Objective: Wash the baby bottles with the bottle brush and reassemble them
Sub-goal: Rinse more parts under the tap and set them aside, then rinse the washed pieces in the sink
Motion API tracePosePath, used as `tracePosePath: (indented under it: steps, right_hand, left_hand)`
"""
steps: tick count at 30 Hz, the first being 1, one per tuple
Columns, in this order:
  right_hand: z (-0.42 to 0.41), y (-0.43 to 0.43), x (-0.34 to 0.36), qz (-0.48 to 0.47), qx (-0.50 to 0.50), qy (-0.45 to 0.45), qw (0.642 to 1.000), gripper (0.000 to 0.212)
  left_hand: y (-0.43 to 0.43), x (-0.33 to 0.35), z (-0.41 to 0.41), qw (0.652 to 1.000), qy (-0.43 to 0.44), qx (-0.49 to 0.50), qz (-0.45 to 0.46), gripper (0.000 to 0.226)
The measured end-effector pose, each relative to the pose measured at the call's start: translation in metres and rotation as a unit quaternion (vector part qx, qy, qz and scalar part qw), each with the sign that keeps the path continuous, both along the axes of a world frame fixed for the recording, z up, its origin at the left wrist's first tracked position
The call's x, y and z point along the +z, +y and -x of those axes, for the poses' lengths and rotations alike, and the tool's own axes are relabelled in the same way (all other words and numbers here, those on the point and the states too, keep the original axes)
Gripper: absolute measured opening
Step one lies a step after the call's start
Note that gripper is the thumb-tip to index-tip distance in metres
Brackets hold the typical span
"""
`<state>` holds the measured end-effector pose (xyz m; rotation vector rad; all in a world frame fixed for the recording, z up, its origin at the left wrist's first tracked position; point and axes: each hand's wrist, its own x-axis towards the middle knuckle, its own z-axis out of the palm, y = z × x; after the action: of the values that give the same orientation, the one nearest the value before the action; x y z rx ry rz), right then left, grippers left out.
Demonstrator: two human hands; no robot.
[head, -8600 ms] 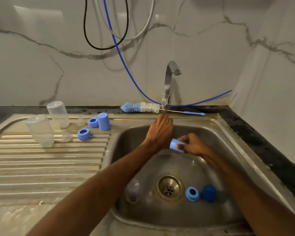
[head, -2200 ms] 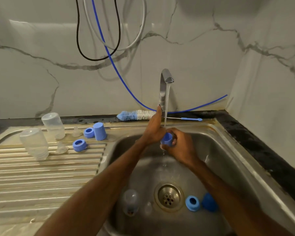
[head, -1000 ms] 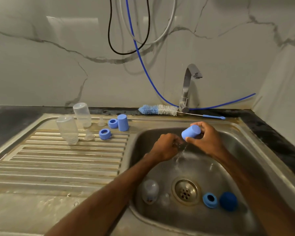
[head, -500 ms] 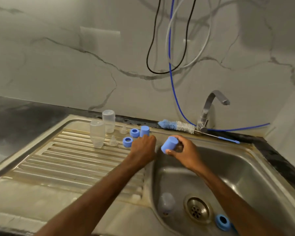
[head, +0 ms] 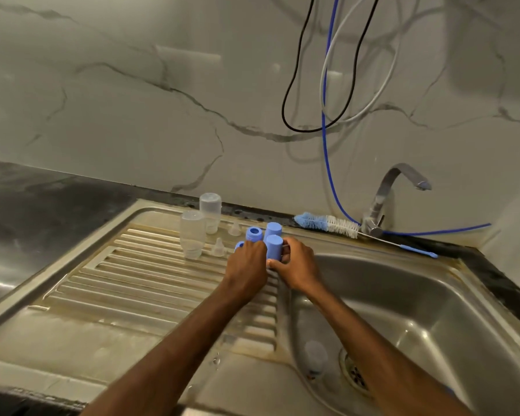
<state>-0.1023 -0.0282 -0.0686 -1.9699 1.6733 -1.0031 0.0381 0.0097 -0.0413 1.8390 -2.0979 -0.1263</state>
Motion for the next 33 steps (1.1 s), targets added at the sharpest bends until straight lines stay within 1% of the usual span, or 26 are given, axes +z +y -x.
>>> tracePosePath:
  steps: [5,15,18,20,23,25,26,27,28,30,31,33]
  right_hand:
    - [-0.004,-0.002,-0.006,0.013,0.0,0.009,1.0,0.058]
    - [0.0,-0.002,-0.009,0.011,-0.011,-0.012,1.0,0.06]
    - [0.017,0.008,-0.009,0.028,-0.015,-0.044,0.999,0.051]
    - [0.034,0.02,-0.009,0.031,-0.009,-0.059,0.998,0.04]
    - [0.067,0.042,-0.009,0.052,-0.014,-0.034,0.998,0.021]
    - [0.089,0.058,-0.007,0.06,-0.015,-0.006,0.998,0.014]
    - [0.099,0.066,-0.005,0.042,-0.008,0.006,0.999,0.013]
    - [0.11,0.072,-0.005,0.002,0.009,0.019,1.0,0.013]
    - [0.119,0.077,-0.006,-0.058,0.041,0.029,0.997,0.016]
    - [0.129,0.087,-0.011,-0.177,0.117,0.053,0.976,0.033]
    - [0.132,0.09,-0.016,-0.199,0.143,0.086,0.966,0.044]
    - [0.131,0.096,-0.024,-0.207,0.174,0.152,0.951,0.063]
  left_hand:
    - [-0.004,-0.002,-0.001,1.0,0.019,0.003,0.003,0.013]
    - [0.002,0.003,0.002,1.0,0.003,0.003,0.009,0.015]
    - [0.009,0.005,0.005,1.0,-0.013,0.001,0.019,0.015]
    - [0.015,0.007,0.01,1.0,-0.016,-0.008,0.019,0.015]
    - [0.024,0.009,0.025,1.0,-0.008,-0.028,0.011,0.017]
    - [0.028,0.009,0.039,0.999,0.005,-0.052,0.013,0.015]
    - [0.029,0.01,0.048,0.998,0.013,-0.065,0.012,0.014]
    - [0.03,0.011,0.057,0.997,0.019,-0.077,0.011,0.014]
    - [0.031,0.01,0.066,0.996,0.024,-0.089,0.008,0.016]
    - [0.032,0.008,0.085,0.993,0.031,-0.113,-0.001,0.022]
    - [0.033,0.007,0.093,0.992,0.031,-0.121,-0.007,0.025]
    - [0.035,0.005,0.107,0.992,0.027,-0.125,-0.022,0.027]
